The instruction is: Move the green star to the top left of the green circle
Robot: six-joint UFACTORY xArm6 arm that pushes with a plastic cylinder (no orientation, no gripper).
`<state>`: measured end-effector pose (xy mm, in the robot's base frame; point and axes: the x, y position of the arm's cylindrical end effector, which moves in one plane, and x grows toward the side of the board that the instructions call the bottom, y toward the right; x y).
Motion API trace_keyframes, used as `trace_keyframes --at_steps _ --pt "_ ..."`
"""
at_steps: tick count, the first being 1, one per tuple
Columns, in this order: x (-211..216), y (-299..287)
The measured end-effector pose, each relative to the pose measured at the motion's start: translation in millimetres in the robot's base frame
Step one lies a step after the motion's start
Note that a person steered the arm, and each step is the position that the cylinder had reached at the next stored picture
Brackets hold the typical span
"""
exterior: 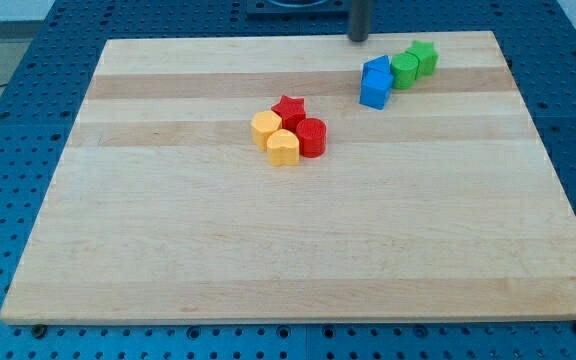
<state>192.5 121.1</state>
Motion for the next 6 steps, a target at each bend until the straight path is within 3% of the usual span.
trace_keyframes --at_steps 1,2,3,6 --pt "10.4 109.1" --pt "46.4 129.6" --pt "61.3 77.1" --pt "42.9 44.2"
